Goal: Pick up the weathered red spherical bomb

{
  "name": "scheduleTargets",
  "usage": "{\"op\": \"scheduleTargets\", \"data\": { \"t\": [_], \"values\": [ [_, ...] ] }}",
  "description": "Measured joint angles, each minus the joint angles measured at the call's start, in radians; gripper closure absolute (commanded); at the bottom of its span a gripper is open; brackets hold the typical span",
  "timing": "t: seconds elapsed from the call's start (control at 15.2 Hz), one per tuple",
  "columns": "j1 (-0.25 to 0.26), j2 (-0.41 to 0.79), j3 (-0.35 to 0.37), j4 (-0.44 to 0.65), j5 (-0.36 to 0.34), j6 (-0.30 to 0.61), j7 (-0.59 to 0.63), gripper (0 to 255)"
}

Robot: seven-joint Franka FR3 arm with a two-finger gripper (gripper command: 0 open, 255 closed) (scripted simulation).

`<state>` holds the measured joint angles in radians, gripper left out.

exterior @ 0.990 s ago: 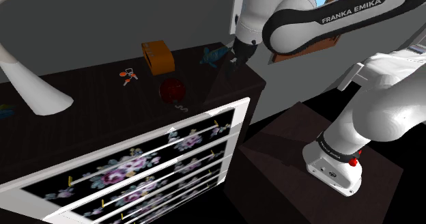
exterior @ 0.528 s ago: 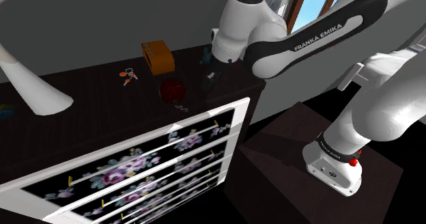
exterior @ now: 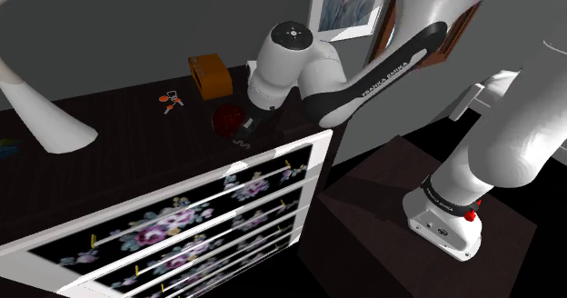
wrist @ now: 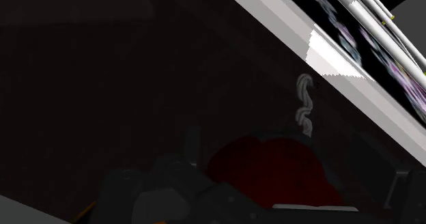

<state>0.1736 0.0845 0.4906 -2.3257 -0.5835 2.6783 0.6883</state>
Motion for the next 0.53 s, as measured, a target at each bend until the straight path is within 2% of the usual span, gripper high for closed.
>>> {"op": "scheduleTargets", "data": {
  "t": [0.2,0.53],
  "values": [
    [0.042,0.082,-0.013,0.059,-0.147,0.011,0.113,0],
    [0.073,0.15,-0.05,0.078,-0.266,0.04,0.21,0]
  ]
}}
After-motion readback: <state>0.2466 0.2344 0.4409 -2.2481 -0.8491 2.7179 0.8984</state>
